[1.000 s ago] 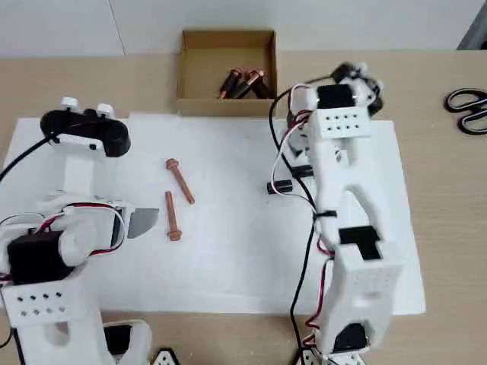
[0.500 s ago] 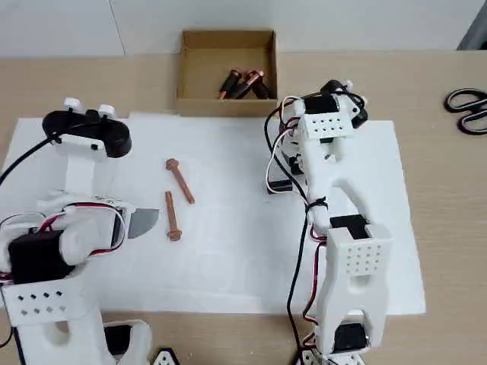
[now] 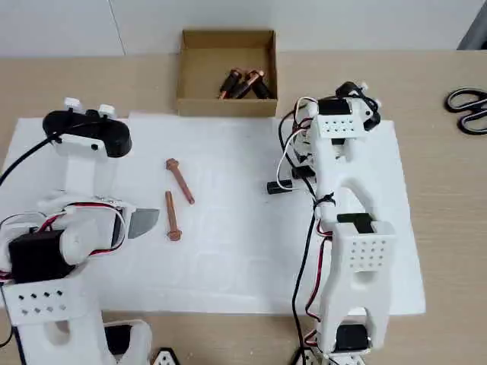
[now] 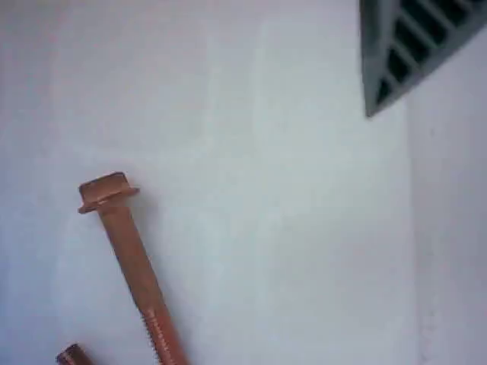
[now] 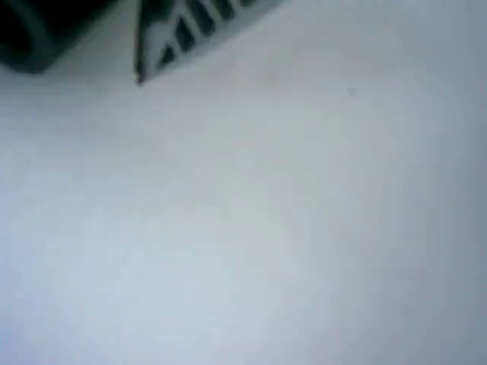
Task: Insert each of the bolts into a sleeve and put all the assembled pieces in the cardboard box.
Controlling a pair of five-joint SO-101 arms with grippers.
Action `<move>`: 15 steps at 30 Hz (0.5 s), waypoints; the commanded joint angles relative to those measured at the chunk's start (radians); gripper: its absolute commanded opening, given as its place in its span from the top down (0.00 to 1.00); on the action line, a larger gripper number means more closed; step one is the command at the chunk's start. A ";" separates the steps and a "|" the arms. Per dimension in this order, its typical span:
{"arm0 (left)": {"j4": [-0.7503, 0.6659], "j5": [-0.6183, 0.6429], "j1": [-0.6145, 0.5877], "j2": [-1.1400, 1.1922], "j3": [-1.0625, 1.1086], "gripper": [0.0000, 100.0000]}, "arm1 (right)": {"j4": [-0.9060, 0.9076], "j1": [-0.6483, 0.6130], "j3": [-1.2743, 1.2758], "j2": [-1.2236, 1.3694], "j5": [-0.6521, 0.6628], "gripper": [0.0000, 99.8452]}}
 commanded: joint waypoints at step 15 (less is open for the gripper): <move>-0.017 -0.006 -0.003 -0.015 -0.002 0.66 | 0.093 0.015 0.003 -0.054 0.017 1.00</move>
